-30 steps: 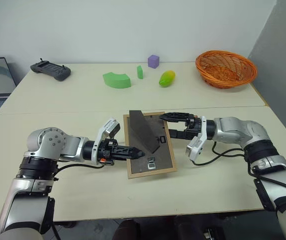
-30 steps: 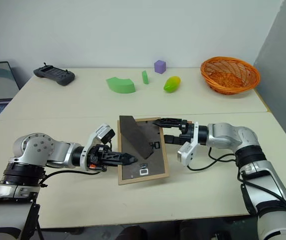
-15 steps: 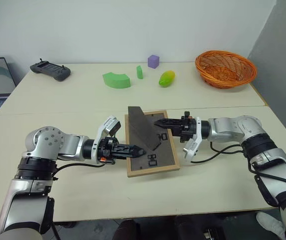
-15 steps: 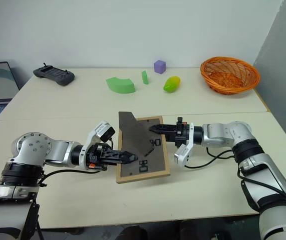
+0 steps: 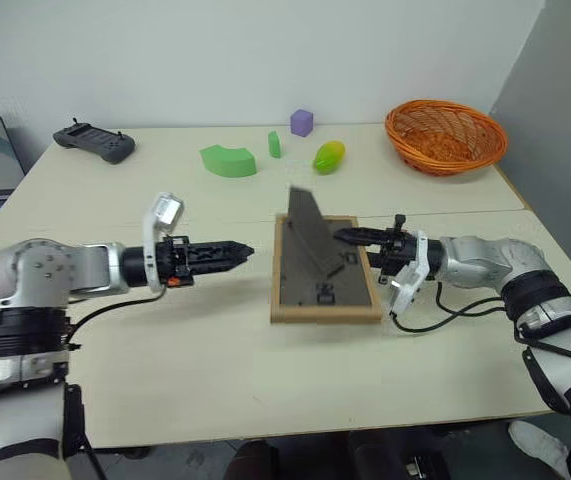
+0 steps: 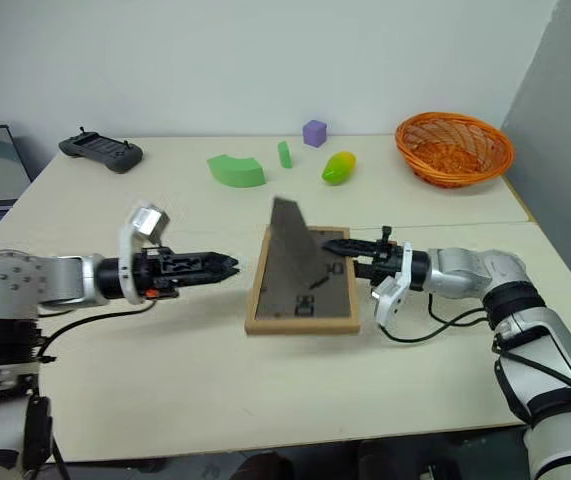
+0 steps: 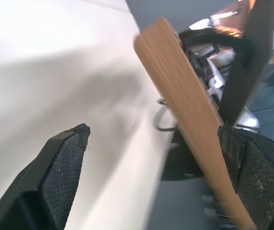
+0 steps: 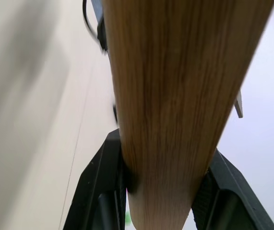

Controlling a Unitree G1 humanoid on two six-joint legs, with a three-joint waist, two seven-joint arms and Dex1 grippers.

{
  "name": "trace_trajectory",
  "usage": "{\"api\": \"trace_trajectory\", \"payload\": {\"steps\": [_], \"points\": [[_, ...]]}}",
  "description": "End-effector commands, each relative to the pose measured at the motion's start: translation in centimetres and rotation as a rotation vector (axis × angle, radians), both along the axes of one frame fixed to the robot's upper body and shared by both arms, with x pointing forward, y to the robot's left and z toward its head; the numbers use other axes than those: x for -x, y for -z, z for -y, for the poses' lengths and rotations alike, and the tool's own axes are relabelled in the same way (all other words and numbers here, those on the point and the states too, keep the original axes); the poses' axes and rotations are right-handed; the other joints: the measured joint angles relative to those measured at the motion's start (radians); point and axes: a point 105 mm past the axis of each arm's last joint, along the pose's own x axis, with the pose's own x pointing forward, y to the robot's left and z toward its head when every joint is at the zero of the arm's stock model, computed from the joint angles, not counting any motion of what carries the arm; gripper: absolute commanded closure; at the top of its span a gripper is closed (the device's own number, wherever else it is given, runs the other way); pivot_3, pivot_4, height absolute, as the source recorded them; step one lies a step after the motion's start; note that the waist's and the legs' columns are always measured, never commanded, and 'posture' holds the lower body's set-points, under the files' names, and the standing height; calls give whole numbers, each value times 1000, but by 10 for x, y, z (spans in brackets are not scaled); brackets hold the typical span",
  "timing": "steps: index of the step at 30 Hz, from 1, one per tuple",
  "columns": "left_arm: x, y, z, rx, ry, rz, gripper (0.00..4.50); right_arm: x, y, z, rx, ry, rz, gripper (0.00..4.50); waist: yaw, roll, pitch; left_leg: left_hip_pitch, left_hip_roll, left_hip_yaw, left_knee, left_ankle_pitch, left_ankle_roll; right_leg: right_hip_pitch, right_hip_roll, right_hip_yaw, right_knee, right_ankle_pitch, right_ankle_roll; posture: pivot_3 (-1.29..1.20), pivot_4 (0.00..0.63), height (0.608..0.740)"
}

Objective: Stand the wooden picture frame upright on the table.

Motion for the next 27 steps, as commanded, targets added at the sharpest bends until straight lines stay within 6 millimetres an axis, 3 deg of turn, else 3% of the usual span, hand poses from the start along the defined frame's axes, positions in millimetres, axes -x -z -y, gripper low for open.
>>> {"api": "trace_trajectory", "payload": {"steps": [1, 5, 8, 11, 16, 19, 27], "points": [[2, -20, -2, -135, -77, 228, 0, -30, -25, -7, -148, 111, -307, 3200, -4, 0, 0, 1, 0, 0, 0, 0, 0, 1, 0, 0, 0, 0, 0, 0, 150, 740], [2, -26, 0, -175, -153, 357, 0, -35, -27, -22, -181, 32, -727, 3201, 0, 0, 0, 1, 1, -1, 0, 0, 0, 2, 0, -1, 0, 0, 0, 0, 150, 740], [9, -16, 5, -242, -152, 410, 0, -42, -34, -35, -295, -27, -1101, 3201, 4, 0, 0, 1, 1, -2, 0, -1, 1, 2, 0, -1, 0, 0, 0, 0, 150, 740], [10, -9, 4, -288, -178, 439, 0, -48, -34, -42, -348, -48, -1314, 3201, 11, 0, 0, 0, 1, -2, -1, -1, 1, 1, 0, -1, 0, 0, 0, 0, 150, 740], [10, -4, 1, -301, -198, 444, 0, -49, -8, -50, -309, -33, -1541, 3201, 23, 0, 0, 0, 0, -2, -1, -1, 1, 0, 0, -2, 1, 0, 0, 0, 150, 740], [10, 0, 2, -328, -194, 452, 0, -52, 13, -49, -307, 23, -1575, 3201, 26, 0, 0, -1, 0, -2, -1, -1, 1, 0, -1, -2, 0, 0, 0, 0, 150, 740], [1, 11, 7, -399, -198, 529, 0, -53, 40, -50, -348, 71, -1666, 3201, 23, 0, 0, -3, -1, -2, -2, -1, 1, -3, -3, -3, 1, 0, 0, 0, 150, 740]]}}
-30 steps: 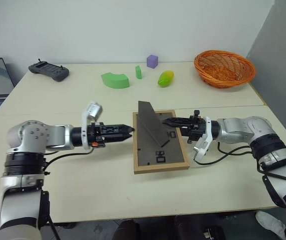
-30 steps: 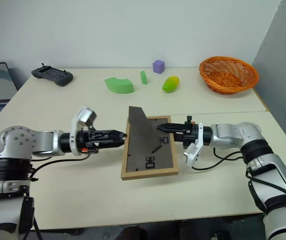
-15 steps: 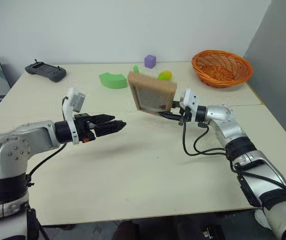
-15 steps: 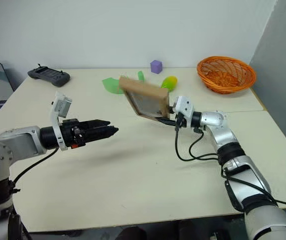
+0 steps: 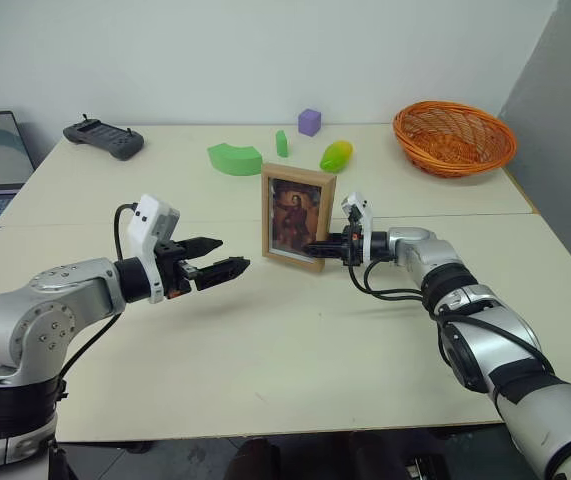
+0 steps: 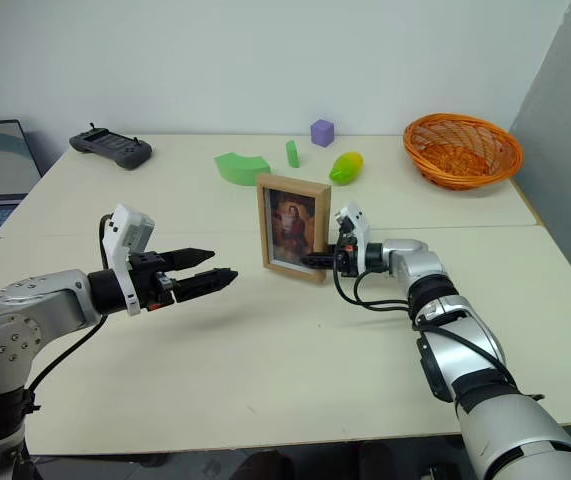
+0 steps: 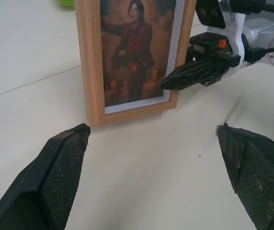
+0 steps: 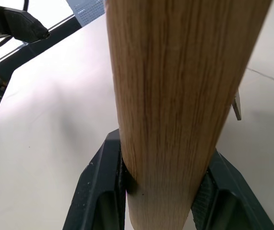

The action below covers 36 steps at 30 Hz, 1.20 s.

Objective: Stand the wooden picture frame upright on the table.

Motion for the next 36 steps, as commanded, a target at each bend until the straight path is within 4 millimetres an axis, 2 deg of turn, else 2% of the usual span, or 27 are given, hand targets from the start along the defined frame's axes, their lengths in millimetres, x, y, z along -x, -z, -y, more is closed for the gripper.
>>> {"api": "trace_trajectory", "payload": {"steps": [1, 13, 15, 17, 21, 25, 27, 32, 34, 36], "points": [[-1, -9, 5, -24, 20, 71, 0, -2, -10, -5, -44, 3, 32, 3201, -1, 0, 0, 0, 0, 0, 0, 0, 0, 0, 0, 0, 0, 0, 0, 0, 150, 740], [-5, -6, 5, -42, 24, 76, 0, 3, 16, -7, -18, 20, 12, 3201, -2, 0, 0, 0, 0, 0, 0, 0, 0, 0, 0, 0, 0, 0, 0, 0, 150, 740], [-6, -5, 5, -45, 28, 75, 0, 3, 20, -6, -5, 25, 15, 2484, -2, 0, 0, 1, 0, 0, 0, 0, 0, 0, 0, 0, 1, 0, 0, 0, 150, 740], [-6, -5, 6, -46, 30, 75, 0, 4, 24, -4, 13, 26, 20, 2209, -2, 0, 0, 0, 0, 0, 0, 0, 0, 0, 0, 0, 1, 0, 0, 0, 150, 740], [-8, -5, 8, -45, 39, 76, 0, 3, 27, 2, 33, 41, 27, 1352, -2, 0, 0, 0, 0, 0, 0, 0, 0, 0, 0, 0, 1, 0, 0, 0, 150, 740], [-9, -4, 10, -43, 47, 77, 0, 2, 31, 18, 71, 60, 34, 534, -2, 0, 0, 1, 0, 0, 0, 0, 0, 0, 0, 0, 1, 0, 0, 0, 150, 740], [-10, -4, 9, -44, 48, 76, 0, 4, 33, 33, 98, 53, 42, 105, -1, 0, 0, 1, 0, 0, 0, 0, 0, 0, 0, 0, 1, 0, 0, 0, 150, 740], [-16, -3, -1, -52, 22, 72, 0, 17, 28, 87, 206, 49, 126, 49, 13, 0, 0, 0, -1, 0, 0, 0, 0, 1, -2, -2, -1, 0, 0, 0, 150, 740], [-19, -3, -7, -54, 3, 76, 0, 23, 7, 106, 229, 89, 213, 49, 16, 0, 0, 0, -1, 0, 0, -1, 1, 1, -2, -1, -1, 0, 1, 0, 150, 740], [-21, -3, -12, -54, -5, 79, 0, 29, -9, 112, 234, 109, 260, 49, 15, 0, 0, 0, -1, 0, 0, -2, 4, 1, -1, -1, 0, 0, 1, 0, 150, 740]]}}
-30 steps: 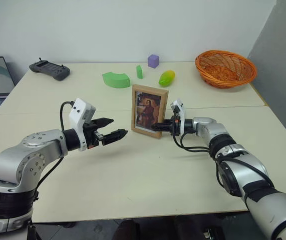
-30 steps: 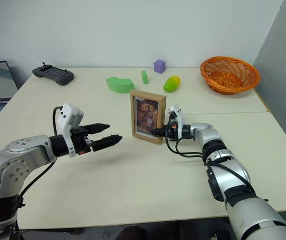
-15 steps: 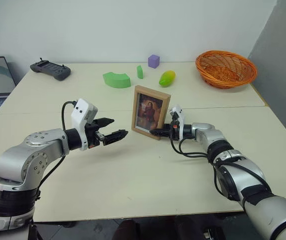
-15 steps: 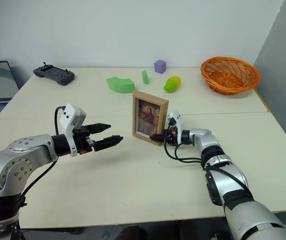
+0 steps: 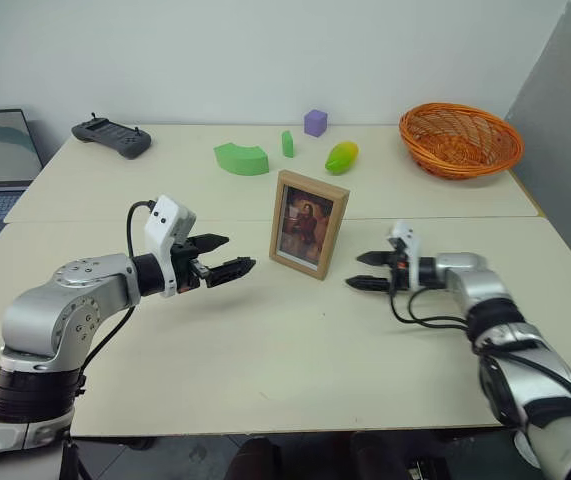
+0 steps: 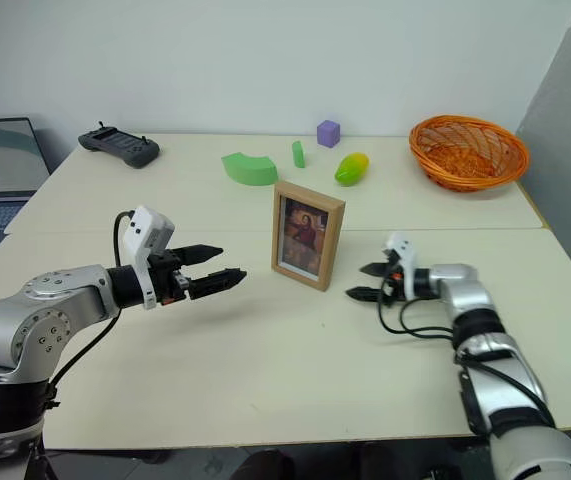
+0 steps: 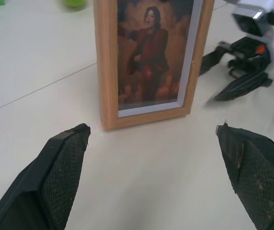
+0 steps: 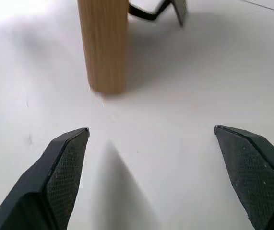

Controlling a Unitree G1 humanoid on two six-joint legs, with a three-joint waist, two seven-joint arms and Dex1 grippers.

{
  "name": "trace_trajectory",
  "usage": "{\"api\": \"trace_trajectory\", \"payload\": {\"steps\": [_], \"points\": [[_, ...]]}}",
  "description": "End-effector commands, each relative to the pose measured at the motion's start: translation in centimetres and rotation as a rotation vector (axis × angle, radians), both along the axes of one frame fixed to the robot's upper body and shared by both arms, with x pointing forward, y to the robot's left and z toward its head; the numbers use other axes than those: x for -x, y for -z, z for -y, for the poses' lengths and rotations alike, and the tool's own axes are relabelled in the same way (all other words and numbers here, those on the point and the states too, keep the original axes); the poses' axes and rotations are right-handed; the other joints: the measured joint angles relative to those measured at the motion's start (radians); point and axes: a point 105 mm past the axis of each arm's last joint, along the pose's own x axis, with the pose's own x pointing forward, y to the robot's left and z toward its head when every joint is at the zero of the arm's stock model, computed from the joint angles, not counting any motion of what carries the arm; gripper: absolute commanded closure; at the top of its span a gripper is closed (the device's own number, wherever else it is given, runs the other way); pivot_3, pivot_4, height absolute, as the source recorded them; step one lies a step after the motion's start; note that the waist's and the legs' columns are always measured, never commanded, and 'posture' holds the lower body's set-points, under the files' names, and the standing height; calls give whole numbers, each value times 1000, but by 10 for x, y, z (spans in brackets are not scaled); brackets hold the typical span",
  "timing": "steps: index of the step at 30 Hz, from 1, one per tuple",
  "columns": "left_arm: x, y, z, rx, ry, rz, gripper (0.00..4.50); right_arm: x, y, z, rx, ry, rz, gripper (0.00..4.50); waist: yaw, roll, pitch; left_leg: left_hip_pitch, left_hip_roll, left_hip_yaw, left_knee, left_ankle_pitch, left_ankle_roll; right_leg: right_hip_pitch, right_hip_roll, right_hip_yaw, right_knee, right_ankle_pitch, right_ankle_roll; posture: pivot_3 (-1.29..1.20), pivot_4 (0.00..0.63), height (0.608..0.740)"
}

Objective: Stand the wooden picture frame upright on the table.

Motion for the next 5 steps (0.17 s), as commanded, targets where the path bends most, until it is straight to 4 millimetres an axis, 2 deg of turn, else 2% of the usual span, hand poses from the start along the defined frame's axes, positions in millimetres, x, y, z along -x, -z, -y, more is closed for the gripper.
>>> {"api": "trace_trajectory", "payload": {"steps": [1, 3, 5], "points": [[-5, -13, -10, -13, -16, 68, 0, 9, -59, 1, -25, -4, 173, 49, -4, 0, 0, 0, 0, 0, 0, 0, 0, 0, 0, 0, 0, 0, 0, 0, 150, 740], [-9, -14, -16, -22, -30, 78, 0, 24, -81, -2, -61, 4, 215, 49, -12, 0, 0, 1, 1, 0, 0, 0, 0, 0, 1, 0, 1, 0, 0, 0, 150, 740], [-12, -15, -21, -29, -39, 93, 0, 35, -92, -9, -90, -3, 219, 49, -14, 0, 0, 1, 1, -1, 0, 0, 1, -1, 2, 1, 1, 0, 0, 0, 150, 740]]}}
